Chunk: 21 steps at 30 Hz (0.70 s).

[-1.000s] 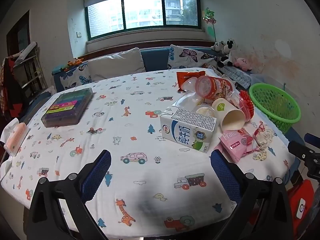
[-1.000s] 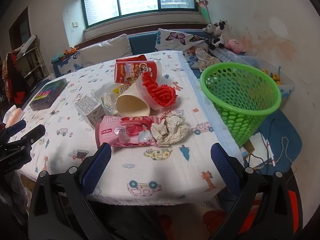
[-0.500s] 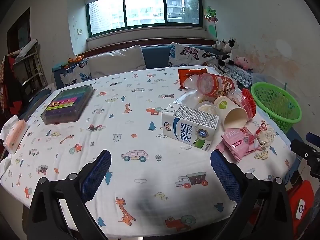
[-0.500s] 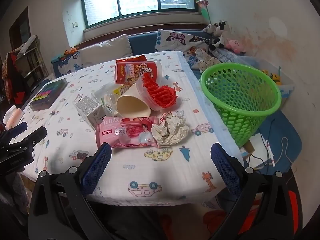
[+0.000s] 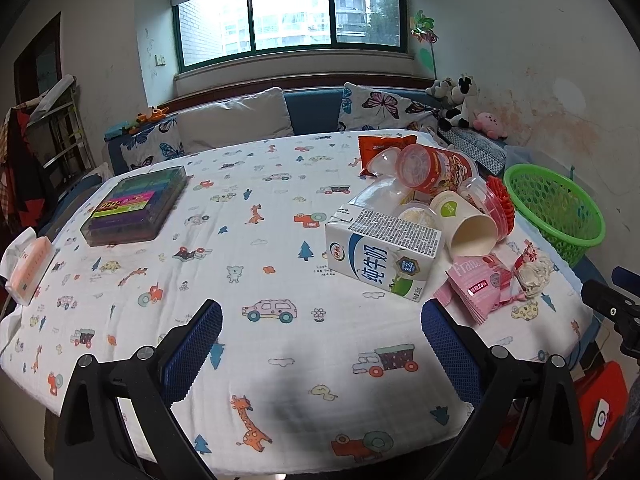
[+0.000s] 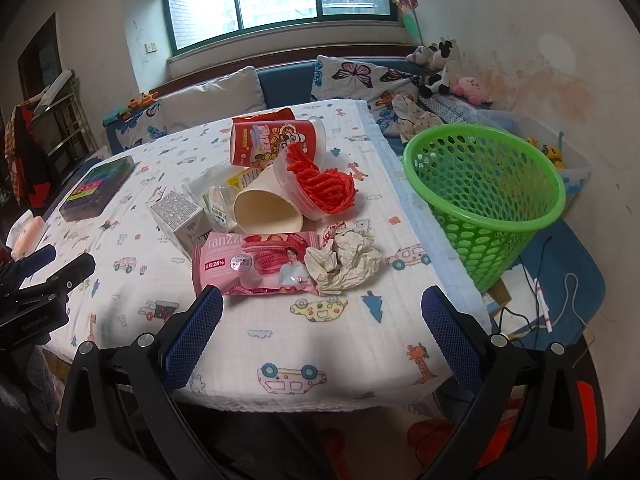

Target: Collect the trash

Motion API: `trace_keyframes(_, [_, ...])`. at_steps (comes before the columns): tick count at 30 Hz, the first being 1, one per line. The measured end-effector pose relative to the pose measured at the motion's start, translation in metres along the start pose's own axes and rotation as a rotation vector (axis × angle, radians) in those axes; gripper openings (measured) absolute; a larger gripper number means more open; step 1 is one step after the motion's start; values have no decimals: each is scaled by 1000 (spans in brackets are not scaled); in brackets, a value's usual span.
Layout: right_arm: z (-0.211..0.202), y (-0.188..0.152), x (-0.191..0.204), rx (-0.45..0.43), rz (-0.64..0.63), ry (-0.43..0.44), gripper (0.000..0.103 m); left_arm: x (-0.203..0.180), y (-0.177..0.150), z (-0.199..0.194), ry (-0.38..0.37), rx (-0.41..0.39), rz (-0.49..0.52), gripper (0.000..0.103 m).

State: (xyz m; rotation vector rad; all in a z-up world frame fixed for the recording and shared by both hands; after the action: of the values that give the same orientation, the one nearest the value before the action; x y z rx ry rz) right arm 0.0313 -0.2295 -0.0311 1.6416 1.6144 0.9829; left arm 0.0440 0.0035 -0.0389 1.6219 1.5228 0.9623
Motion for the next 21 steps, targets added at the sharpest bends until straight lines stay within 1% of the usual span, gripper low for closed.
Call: trace_keyframes(21, [6, 0, 0, 13, 2, 4, 99, 3, 1, 4, 1, 11, -10, 97])
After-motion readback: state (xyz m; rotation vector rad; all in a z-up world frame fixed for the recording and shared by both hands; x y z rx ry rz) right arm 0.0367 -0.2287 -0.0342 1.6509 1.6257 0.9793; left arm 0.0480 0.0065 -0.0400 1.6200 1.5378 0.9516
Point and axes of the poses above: each gripper's, at about its wrist camera, not at the fingertips, and z roughly the way its jaws point, x to its left, y to its top, the point moved 5 cm from there along z, roughly the way its jaws point, and after that the axes turned 10 degrees about -x, right-handed, at the moved point
